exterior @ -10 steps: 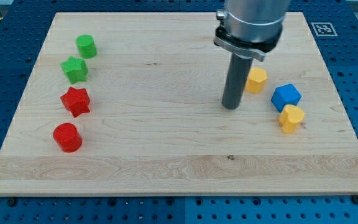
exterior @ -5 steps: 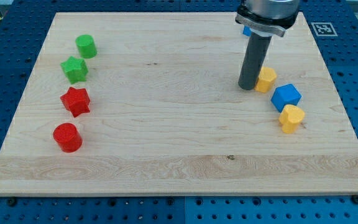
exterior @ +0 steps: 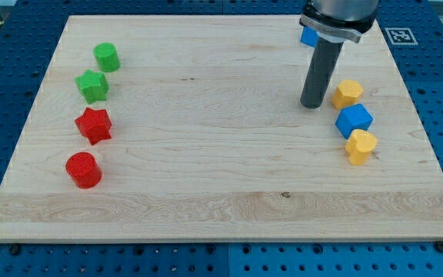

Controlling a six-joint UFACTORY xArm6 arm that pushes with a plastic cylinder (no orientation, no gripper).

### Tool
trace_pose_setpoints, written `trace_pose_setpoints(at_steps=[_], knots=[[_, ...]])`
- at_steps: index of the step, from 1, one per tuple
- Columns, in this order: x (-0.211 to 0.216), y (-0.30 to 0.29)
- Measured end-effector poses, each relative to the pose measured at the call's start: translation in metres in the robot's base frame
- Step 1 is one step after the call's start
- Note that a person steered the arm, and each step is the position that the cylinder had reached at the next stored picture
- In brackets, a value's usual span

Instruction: Slide the yellow hexagon towards the center

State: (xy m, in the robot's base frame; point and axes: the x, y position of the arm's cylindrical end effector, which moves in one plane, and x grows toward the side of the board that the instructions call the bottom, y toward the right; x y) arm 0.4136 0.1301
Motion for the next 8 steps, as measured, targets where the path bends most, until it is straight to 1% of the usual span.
trace_pose_setpoints(at_steps=[2, 3, 4, 5, 6, 7, 8], knots=[[-0.012, -0.034], [-0.037, -0.030], [-0.056, 0.009], [-0.054, 0.076], [-0.034, 0.130], [-0.019, 0.125], [-0.015, 0.096]])
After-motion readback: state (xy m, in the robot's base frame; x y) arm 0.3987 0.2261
